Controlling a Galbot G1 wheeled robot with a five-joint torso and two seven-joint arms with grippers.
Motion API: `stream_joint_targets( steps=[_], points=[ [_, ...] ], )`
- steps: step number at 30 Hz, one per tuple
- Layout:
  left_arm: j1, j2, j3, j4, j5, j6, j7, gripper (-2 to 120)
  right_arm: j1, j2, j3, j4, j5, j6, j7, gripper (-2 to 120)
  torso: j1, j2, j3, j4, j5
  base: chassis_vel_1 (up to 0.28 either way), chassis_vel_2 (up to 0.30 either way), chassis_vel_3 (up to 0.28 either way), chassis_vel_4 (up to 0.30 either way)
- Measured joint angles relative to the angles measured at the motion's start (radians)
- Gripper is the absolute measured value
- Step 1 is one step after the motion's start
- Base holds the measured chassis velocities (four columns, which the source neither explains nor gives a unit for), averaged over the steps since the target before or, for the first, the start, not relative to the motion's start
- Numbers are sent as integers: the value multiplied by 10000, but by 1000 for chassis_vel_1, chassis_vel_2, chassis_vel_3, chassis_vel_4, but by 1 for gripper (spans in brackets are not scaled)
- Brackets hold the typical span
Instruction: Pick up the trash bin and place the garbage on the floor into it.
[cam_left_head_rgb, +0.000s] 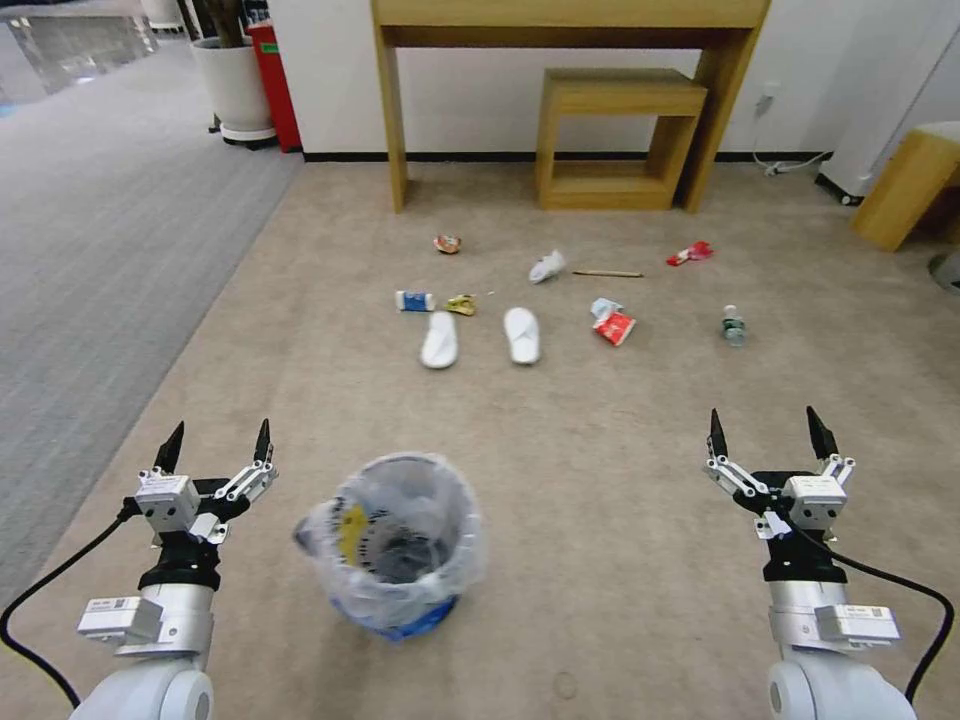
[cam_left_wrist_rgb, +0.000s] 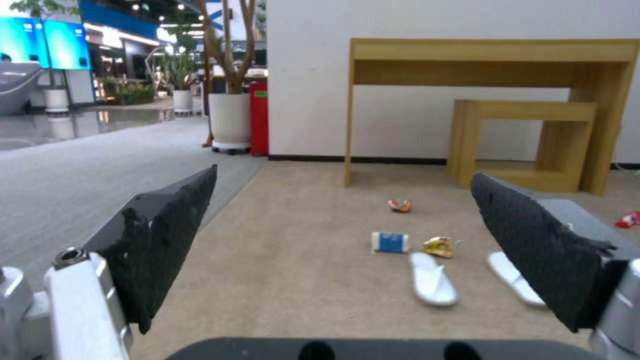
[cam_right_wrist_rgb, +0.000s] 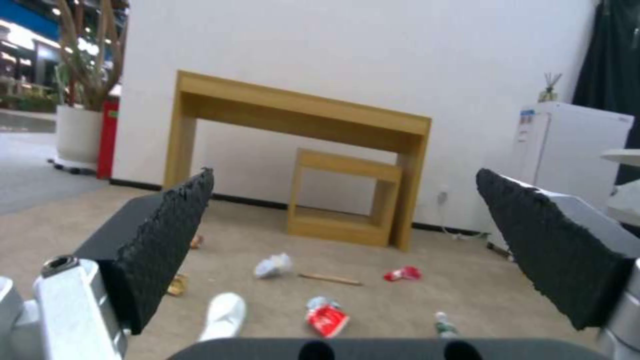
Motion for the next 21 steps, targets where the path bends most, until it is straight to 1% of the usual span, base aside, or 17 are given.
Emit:
stream_joint_targets(
  steps=[1, 2, 4, 5, 7, 9, 10, 13, 14, 17, 18, 19, 20, 21],
  points=[
    [0, 0, 0, 0, 0, 0, 0, 100, 0, 0, 0, 0, 0, 0, 0, 100, 0, 0, 0, 0, 0, 167, 179, -220, -248],
    [10, 11, 0, -8, 33, 30, -5, 100, 10, -4, 0, -5, 7, 27, 0, 100, 0, -1, 0, 1, -11, 167, 95, -77, -127],
    [31, 67, 16, -107, 132, 173, -30, 100, 35, -23, 0, -27, 19, 58, 4, 100, 0, 0, -1, 0, 5, 57, 51, -43, -53],
    [31, 67, 16, -107, 132, 173, -30, 100, 35, -23, 0, -27, 19, 58, 4, 100, 0, 0, -1, 0, 5, 57, 7, -10, -53],
    [70, 209, 61, -228, 245, 487, -36, 100, 53, -62, 10, -57, 21, 82, 9, 100, 0, 0, 0, -3, 1, -48, -37, 18, 29],
    [105, 368, 90, -357, 272, 818, -35, 100, 65, -86, 15, -81, 23, 110, 12, 100, 0, 0, 0, -4, 7, -91, -53, 50, 52],
    [105, 368, 90, -357, 272, 818, -35, 100, 65, -86, 15, -81, 23, 110, 12, 100, 0, 0, 0, -4, 7, -86, -53, 48, 45],
    [162, 629, 221, -536, 218, 1627, -130, 100, 84, -117, 15, -108, 30, 140, 12, 100, 0, 0, 0, -3, 2, -27, -46, 18, 20],
    [162, 629, 221, -536, 218, 1627, -130, 100, 84, -117, 15, -108, 30, 140, 12, 100, 0, 0, 0, -3, 2, 0, 0, 0, 0],
    [232, 866, 413, -671, 157, 2315, -204, 100, 103, -185, 22, -117, 62, 157, 12, 100, 0, 0, 0, -1, -3, 0, 0, 0, 0],
    [232, 866, 413, -671, 157, 2315, -204, 100, 103, -185, 22, -117, 62, 157, 12, 100, 0, 0, 0, -1, -3, 0, 0, 0, 0],
    [265, 1003, 533, -770, 33, 2666, -234, 100, 110, -234, 33, -129, 87, 160, 12, 100, 0, 0, 0, -1, -2, 0, 0, 0, 0],
    [271, 1068, 596, -831, -100, 2832, -255, 100, 115, -261, 39, -133, 100, 161, 12, 100, 0, 0, 0, -1, -2, 0, 0, 0, 0],
    [272, 1187, 711, -958, -446, 3131, -283, 100, 128, -305, 45, -141, 117, 163, 12, 100, 0, 0, 0, -1, 0, 0, 0, 0, 0]
  ],
)
